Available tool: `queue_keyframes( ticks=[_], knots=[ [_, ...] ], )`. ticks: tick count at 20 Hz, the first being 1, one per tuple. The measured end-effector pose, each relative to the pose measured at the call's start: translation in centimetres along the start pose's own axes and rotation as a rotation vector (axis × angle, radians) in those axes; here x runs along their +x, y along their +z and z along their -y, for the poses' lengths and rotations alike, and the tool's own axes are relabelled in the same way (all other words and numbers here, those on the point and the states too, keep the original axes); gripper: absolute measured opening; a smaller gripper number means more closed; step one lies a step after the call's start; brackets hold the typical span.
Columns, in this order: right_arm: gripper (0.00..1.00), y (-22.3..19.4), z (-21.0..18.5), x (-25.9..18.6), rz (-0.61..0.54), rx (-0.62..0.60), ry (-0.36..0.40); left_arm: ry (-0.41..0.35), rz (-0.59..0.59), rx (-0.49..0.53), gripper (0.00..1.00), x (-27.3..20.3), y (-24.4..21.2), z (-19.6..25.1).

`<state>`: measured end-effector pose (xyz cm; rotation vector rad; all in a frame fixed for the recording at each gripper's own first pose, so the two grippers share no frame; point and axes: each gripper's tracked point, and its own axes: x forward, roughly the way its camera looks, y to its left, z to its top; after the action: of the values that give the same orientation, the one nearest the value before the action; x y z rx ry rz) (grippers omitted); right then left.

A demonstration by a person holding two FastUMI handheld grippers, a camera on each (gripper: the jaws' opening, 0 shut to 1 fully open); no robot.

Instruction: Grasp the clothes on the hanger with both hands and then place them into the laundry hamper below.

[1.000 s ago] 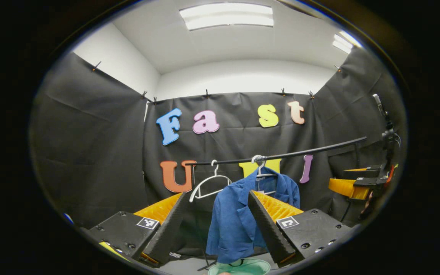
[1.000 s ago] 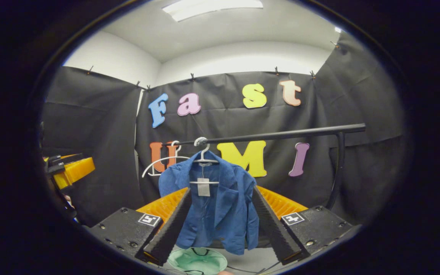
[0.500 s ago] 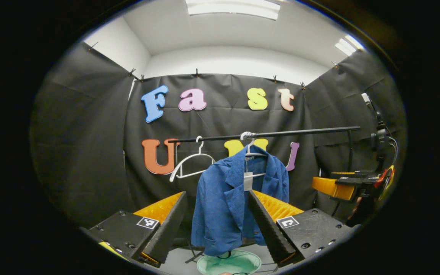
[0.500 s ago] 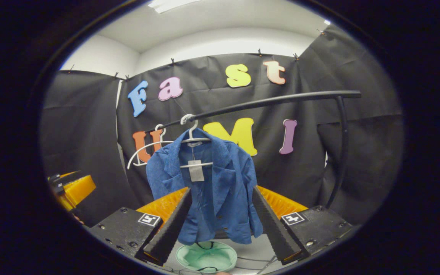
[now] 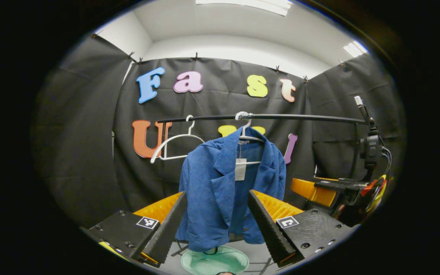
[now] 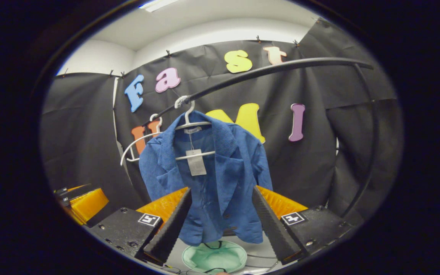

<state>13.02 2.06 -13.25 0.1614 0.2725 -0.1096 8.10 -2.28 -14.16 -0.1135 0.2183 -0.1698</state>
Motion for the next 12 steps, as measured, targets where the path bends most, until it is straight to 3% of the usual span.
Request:
queue_keyframes(
  ticks=[4, 5, 6, 12],
  knots=[
    [1.00, -1.7, 0.9, 5.7, -0.066, 0.027, 0.031, 0.036, -0.023, -0.005, 1.00, 3.5, -1.6, 0.4],
    [0.97, -1.8, 1.2, 6.9, -0.078, 0.029, 0.037, 0.049, -0.029, -0.006, 0.96, 4.5, -1.9, 0.2],
    [0.97, -1.8, 1.4, 7.9, -0.088, 0.031, 0.045, 0.063, -0.037, -0.014, 1.00, 5.6, -2.2, 0.0],
    [0.97, -1.6, 2.3, 13.5, -0.129, 0.009, 0.065, 0.065, -0.116, -0.089, 1.00, 11.0, -4.6, 0.6]
  ],
)
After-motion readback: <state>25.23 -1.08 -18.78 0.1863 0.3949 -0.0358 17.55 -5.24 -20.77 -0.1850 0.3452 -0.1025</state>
